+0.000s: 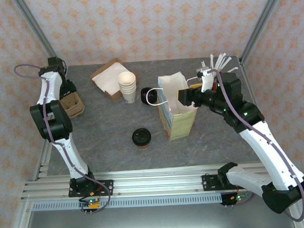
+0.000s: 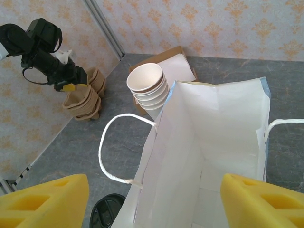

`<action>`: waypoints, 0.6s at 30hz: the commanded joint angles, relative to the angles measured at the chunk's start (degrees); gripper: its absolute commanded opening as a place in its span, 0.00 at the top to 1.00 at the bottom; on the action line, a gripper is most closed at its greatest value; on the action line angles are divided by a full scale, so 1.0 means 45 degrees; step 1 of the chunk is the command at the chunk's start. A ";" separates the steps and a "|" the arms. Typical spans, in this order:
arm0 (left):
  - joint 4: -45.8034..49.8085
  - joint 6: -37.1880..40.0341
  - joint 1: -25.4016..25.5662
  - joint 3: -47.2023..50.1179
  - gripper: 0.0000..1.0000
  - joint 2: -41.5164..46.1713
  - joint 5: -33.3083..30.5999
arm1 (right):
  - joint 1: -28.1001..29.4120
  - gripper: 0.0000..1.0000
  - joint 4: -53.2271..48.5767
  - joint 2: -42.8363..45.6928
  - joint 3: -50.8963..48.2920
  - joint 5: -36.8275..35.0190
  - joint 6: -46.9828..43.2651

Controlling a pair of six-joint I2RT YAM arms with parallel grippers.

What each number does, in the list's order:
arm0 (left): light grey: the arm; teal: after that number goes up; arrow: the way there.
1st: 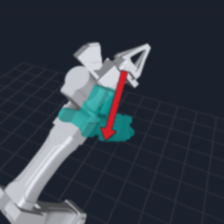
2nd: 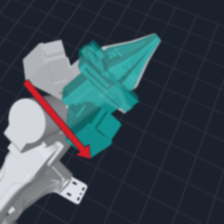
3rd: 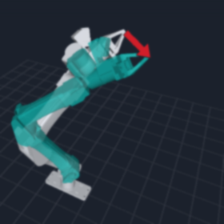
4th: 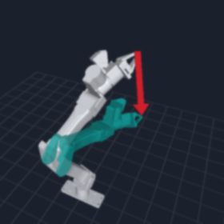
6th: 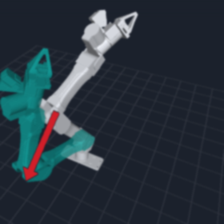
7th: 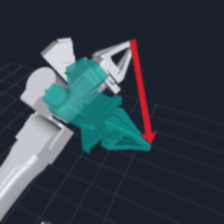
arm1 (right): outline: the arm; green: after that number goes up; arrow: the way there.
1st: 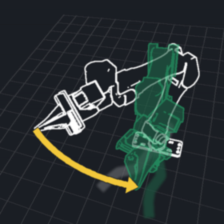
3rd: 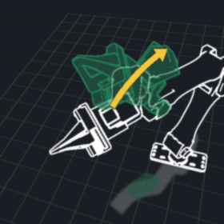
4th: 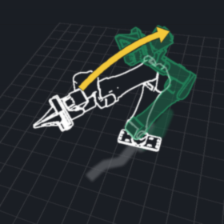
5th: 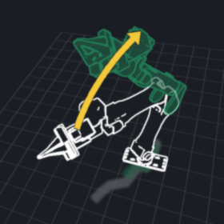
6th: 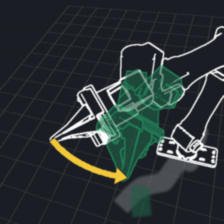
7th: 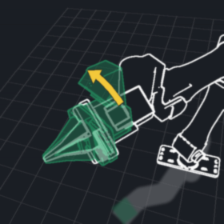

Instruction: Pack the takeout coffee

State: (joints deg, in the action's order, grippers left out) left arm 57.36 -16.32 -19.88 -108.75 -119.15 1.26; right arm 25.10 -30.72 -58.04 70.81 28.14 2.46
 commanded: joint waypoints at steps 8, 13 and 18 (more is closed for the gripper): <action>0.0630 0.0404 -0.0187 -0.0809 0.49 -0.0592 0.0103 | 0.0064 0.26 0.0303 -0.0099 -0.0031 0.0173 -0.0030; 0.0658 0.0525 -0.0270 -0.0814 0.49 -0.0650 0.0243 | 0.0075 0.27 0.0264 -0.0188 0.0007 0.0201 0.0000; 0.0697 0.0643 -0.0367 -0.0853 0.52 -0.0675 0.0370 | 0.0067 0.26 0.0225 -0.0207 0.0008 0.0194 0.0000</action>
State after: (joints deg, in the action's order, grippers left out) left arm 58.46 -14.83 -20.91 -110.67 -121.56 2.50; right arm 25.10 -30.74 -58.89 70.81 28.34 2.48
